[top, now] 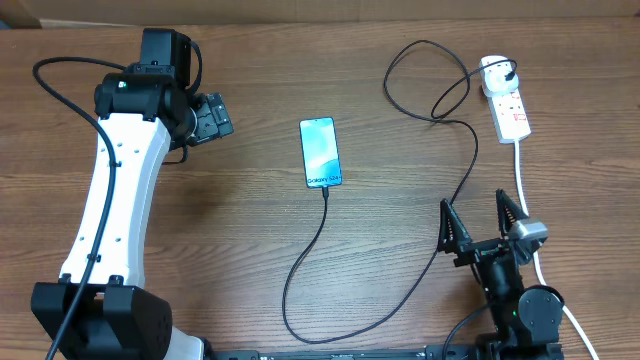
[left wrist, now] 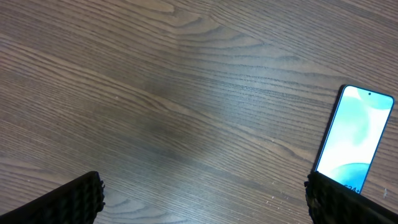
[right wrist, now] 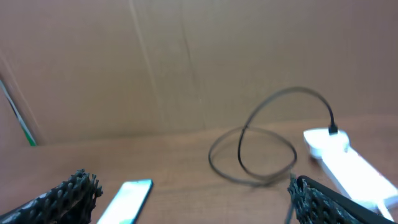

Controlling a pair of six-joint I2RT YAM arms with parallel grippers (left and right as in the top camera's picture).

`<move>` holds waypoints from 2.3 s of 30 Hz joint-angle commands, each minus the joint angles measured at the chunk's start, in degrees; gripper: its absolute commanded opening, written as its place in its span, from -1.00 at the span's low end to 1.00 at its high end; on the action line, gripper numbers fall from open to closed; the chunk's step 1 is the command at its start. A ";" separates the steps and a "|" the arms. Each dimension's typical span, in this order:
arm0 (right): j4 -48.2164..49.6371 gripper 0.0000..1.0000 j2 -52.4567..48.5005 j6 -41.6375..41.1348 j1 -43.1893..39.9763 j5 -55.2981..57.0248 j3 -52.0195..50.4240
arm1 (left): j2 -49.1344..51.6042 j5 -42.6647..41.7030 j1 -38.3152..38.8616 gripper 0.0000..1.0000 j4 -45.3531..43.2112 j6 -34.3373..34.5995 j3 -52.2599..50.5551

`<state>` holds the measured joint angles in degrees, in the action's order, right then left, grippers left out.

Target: Plug charger to phone and switch on socket

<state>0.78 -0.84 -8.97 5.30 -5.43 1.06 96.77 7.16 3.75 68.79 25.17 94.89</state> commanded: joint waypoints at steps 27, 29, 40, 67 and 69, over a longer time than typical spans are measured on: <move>-5.77 1.00 0.70 10.97 0.20 3.54 -0.59 | 0.31 0.72 0.02 0.99 -0.02 0.59 0.00; -5.84 1.00 0.70 10.97 0.20 4.07 -0.59 | 0.31 0.72 0.02 0.99 -0.02 0.61 0.00; -5.86 1.00 0.70 10.73 0.20 4.31 -0.59 | 0.31 0.72 0.02 0.99 -0.02 0.61 0.00; -5.60 1.00 0.68 10.73 0.20 3.69 -0.59 | 0.31 0.72 0.02 0.99 -0.02 0.59 0.00; -5.62 1.00 0.68 10.73 0.20 3.69 -0.59 | 0.31 0.72 0.02 0.99 -0.02 0.61 0.00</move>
<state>-5.15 -0.73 1.54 5.30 -1.96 1.06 96.77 7.16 3.75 68.82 25.17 94.89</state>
